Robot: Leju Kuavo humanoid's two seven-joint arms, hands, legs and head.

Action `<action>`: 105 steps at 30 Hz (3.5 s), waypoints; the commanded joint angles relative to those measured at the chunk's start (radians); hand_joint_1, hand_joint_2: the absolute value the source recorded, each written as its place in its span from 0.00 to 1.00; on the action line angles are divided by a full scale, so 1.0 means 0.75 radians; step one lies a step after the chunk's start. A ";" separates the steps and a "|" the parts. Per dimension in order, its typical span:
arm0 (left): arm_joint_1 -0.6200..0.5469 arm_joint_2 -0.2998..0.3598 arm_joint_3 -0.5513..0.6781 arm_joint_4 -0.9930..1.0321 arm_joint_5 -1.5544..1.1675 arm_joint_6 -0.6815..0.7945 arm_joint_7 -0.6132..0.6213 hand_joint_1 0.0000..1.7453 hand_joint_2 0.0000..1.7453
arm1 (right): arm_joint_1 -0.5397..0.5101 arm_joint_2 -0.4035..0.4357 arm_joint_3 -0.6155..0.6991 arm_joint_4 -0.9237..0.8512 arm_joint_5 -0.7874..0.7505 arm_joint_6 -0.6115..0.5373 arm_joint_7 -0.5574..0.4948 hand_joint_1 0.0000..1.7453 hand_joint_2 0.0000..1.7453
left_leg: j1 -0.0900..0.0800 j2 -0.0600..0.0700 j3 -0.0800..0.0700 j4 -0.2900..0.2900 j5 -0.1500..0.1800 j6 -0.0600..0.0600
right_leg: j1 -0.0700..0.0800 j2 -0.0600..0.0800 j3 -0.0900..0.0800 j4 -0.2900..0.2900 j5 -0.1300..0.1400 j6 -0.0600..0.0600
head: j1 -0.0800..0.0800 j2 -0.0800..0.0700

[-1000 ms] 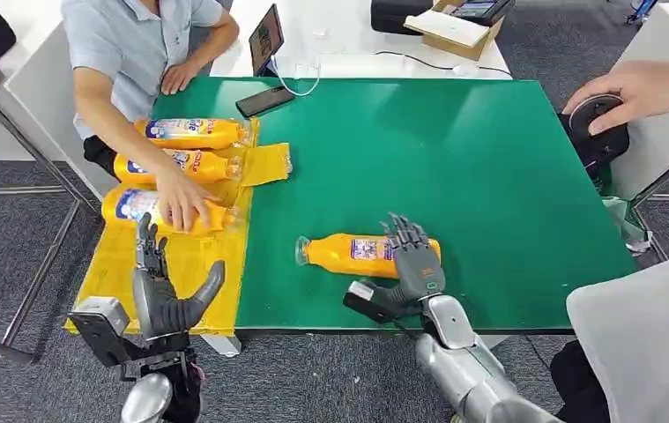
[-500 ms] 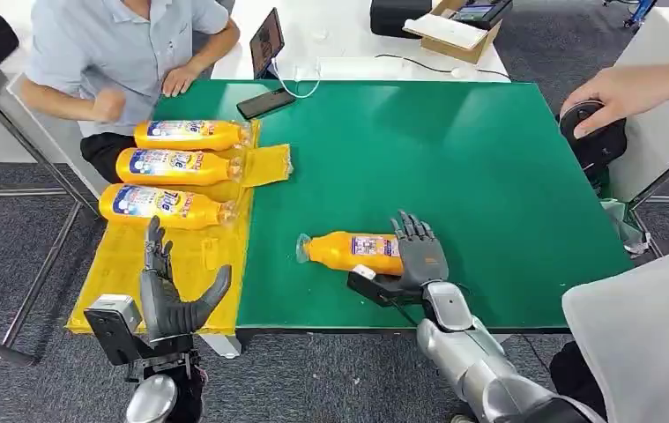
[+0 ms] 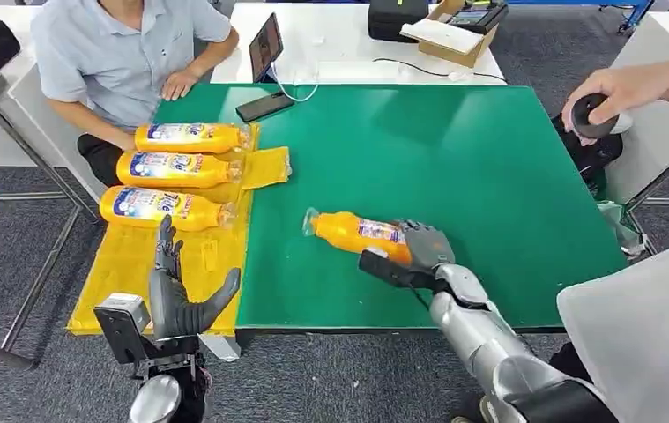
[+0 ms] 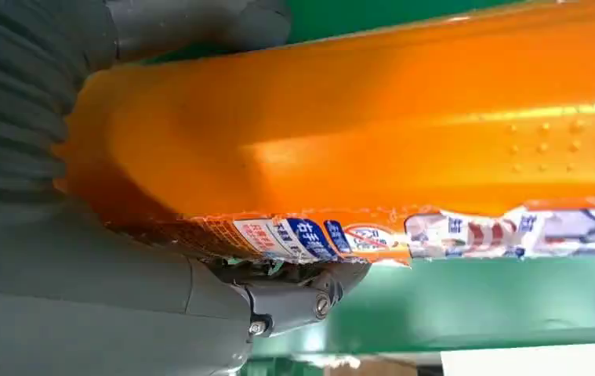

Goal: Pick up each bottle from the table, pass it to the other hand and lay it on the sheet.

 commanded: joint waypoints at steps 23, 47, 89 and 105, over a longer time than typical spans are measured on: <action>-0.016 0.042 -0.172 0.176 -0.072 -0.001 -0.090 0.00 1.00 | 0.370 0.171 0.043 -0.732 -0.789 0.073 -0.397 0.99 1.00 | 0.003 0.003 -0.006 -0.001 -0.001 -0.004 | 0.002 0.006 -0.006 0.001 0.000 -0.002 | 0.000 0.000; -0.088 0.081 -0.313 0.141 0.259 -0.310 0.038 0.00 1.00 | 0.387 0.208 0.624 -0.577 -0.663 -0.112 -0.497 1.00 1.00 | 0.004 0.002 -0.018 -0.001 -0.002 -0.004 | 0.003 0.005 -0.015 0.001 -0.001 -0.002 | 0.000 0.000; -0.273 0.022 0.216 0.480 0.295 0.326 -0.092 1.00 1.00 | 0.556 0.051 0.681 -1.354 -0.784 -0.642 -0.533 0.00 0.00 | 0.005 0.000 -0.019 -0.002 0.000 -0.005 | 0.003 -0.001 -0.016 0.001 -0.001 -0.002 | 0.000 0.000; -0.296 0.006 0.271 0.547 0.067 0.384 -0.159 1.00 1.00 | 0.548 0.054 0.686 -1.320 -0.837 -0.640 -0.533 0.00 0.00 | 0.005 0.000 -0.021 -0.001 0.000 -0.005 | 0.003 0.000 -0.018 0.001 -0.001 -0.002 | 0.000 0.000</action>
